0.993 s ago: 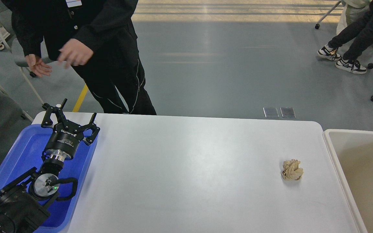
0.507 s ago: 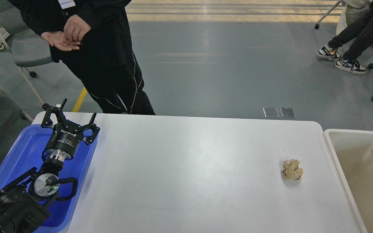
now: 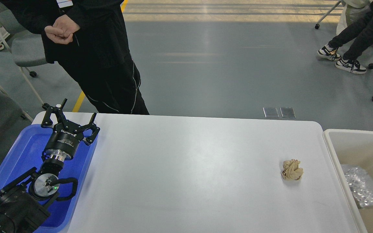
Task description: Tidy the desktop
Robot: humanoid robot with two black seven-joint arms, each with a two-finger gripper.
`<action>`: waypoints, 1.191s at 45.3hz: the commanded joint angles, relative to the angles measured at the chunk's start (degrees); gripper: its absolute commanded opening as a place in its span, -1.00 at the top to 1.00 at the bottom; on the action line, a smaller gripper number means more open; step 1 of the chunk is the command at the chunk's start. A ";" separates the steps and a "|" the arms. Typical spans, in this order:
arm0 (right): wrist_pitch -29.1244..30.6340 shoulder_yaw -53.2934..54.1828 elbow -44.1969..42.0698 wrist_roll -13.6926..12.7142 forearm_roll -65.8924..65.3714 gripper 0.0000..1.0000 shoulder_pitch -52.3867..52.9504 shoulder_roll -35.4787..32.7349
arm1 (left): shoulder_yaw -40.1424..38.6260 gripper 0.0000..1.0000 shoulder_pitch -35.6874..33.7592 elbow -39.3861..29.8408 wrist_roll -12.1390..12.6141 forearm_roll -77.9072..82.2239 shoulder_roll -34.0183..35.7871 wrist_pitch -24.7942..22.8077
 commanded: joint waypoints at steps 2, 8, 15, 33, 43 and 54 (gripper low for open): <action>0.01 0.78 -0.18 -0.29 -0.02 -1.00 0.29 -0.36 | 0.00 -1.00 0.00 0.00 0.00 0.00 0.00 0.01; -0.25 0.87 -0.18 -0.12 -0.02 -1.00 0.37 -1.15 | 0.00 -1.00 0.09 0.00 0.00 0.00 0.00 0.01; 0.01 0.96 -0.18 -0.12 -0.02 -1.00 0.38 -2.38 | -0.09 -1.00 0.09 0.00 0.00 -0.09 0.00 0.01; 2.47 7.19 0.25 0.15 0.06 -1.00 1.69 -4.84 | -0.18 -1.00 0.18 0.09 0.00 -0.09 0.00 0.18; 6.78 25.98 9.29 0.41 -0.20 -1.00 2.14 -8.96 | -0.18 -1.00 0.09 0.09 0.00 -0.09 0.00 0.18; 6.87 48.23 30.65 0.50 -1.25 -1.00 -4.80 -10.81 | -0.18 -1.00 0.17 0.09 0.00 -0.09 0.00 0.18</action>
